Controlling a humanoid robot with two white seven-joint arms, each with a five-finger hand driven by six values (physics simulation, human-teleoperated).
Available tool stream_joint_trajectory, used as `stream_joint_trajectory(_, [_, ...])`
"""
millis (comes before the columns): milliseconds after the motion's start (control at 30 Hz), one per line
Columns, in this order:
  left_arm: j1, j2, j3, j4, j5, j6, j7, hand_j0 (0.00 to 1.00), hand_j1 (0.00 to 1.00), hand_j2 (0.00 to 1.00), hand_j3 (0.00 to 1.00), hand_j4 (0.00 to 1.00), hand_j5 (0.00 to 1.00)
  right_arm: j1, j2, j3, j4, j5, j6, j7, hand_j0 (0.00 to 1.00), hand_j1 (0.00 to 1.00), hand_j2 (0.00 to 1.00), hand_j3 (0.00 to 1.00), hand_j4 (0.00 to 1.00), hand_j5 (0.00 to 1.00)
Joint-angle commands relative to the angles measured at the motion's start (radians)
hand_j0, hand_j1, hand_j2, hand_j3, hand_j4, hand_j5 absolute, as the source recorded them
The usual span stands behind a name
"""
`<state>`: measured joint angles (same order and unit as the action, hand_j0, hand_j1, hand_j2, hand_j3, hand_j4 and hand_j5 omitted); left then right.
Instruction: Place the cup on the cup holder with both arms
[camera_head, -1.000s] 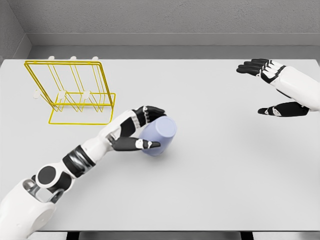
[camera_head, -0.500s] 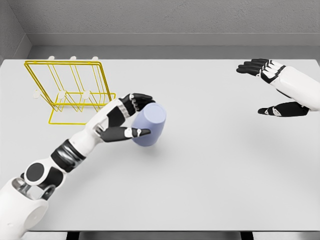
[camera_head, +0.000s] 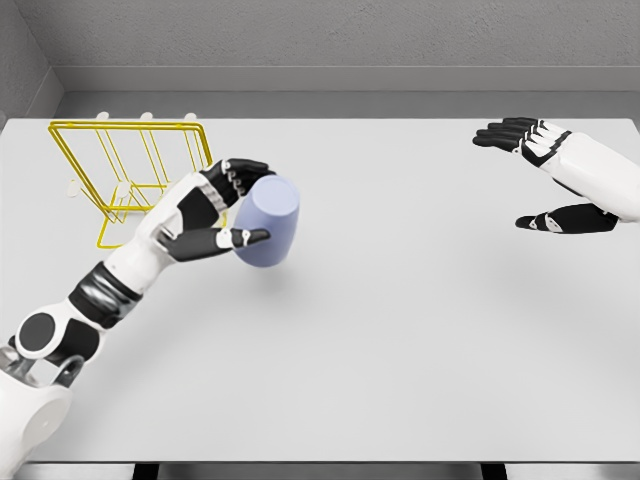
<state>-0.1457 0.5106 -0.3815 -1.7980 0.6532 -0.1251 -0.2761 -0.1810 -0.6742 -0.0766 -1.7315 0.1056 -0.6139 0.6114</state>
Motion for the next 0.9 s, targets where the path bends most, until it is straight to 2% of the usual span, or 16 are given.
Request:
stream_joint_trajectory(0, [0.000,0.006,0.015,-0.001,0.014,-0.001,0.000,0.69,0.69,0.69,0.69,0.69,0.69,0.000,-0.001,0.000,0.000,-0.007,0.003,-0.001,1.00,1.00,1.00,1.00,1.00,1.00])
stream_joint_trajectory(867, [-0.008,0.052,0.136,0.006,0.094,-0.001,0.001,0.68,0.68,0.68,0.68,0.68,0.68,0.000,-0.001,0.000,0.000,-0.007,0.003,-0.001,1.00,1.00,1.00,1.00,1.00,1.00])
